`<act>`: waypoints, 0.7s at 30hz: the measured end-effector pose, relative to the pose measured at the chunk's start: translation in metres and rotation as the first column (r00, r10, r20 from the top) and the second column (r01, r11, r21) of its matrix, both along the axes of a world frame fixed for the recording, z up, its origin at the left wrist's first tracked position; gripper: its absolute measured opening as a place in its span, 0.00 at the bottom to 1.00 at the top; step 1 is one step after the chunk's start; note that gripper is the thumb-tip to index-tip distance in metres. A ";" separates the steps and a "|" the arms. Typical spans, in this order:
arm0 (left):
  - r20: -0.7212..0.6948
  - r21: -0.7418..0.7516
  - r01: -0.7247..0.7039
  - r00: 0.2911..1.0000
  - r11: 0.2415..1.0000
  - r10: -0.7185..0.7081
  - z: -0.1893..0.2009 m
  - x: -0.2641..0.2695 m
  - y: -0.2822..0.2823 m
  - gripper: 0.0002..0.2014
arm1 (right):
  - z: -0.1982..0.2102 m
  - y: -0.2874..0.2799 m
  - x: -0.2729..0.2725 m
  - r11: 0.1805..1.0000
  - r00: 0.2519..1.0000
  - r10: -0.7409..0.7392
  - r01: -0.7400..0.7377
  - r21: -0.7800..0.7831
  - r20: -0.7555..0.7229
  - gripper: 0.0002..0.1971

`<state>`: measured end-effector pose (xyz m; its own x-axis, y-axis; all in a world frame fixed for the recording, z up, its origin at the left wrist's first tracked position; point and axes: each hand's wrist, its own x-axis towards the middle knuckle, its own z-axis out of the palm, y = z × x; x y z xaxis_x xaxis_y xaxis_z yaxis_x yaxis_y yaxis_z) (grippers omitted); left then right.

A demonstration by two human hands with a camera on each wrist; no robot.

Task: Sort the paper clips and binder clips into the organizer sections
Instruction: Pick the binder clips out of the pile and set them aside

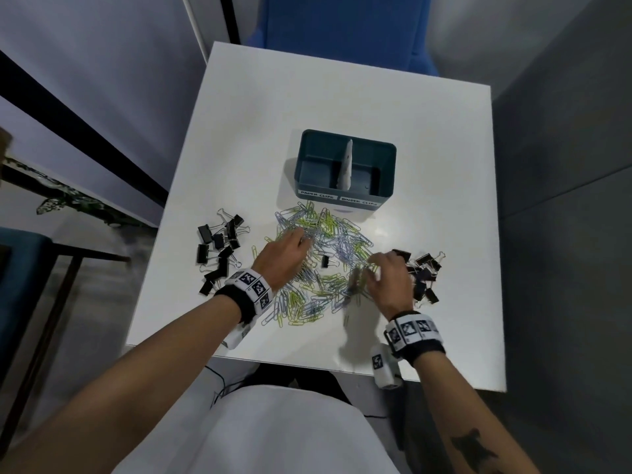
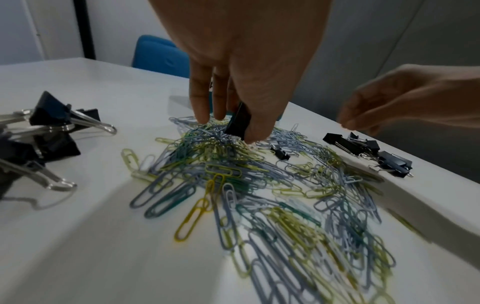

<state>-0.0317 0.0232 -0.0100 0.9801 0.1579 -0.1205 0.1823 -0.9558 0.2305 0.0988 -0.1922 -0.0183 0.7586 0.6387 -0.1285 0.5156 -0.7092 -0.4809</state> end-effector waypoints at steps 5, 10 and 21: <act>-0.022 -0.100 -0.088 0.996 0.991 0.086 0.004 -0.017 0.005 0.09 | -0.004 0.051 -0.024 0.966 0.967 0.255 -0.256 -0.034 -0.029 0.13; -0.089 -0.285 -0.224 0.974 0.932 0.207 0.004 -0.033 0.012 0.04 | -0.011 0.067 -0.031 0.914 0.930 0.367 -0.364 -0.178 -0.016 0.20; -0.190 -0.628 -0.368 0.927 0.686 0.323 0.017 -0.052 0.020 0.08 | -0.014 0.063 -0.025 0.951 0.955 0.288 -0.294 -0.097 -0.069 0.06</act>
<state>-0.0841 0.0435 0.0070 0.8593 0.3463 -0.3764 0.5038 -0.4459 0.7398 0.0734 -0.1296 -0.0325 0.5323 0.8113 -0.2418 0.6827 -0.5802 -0.4441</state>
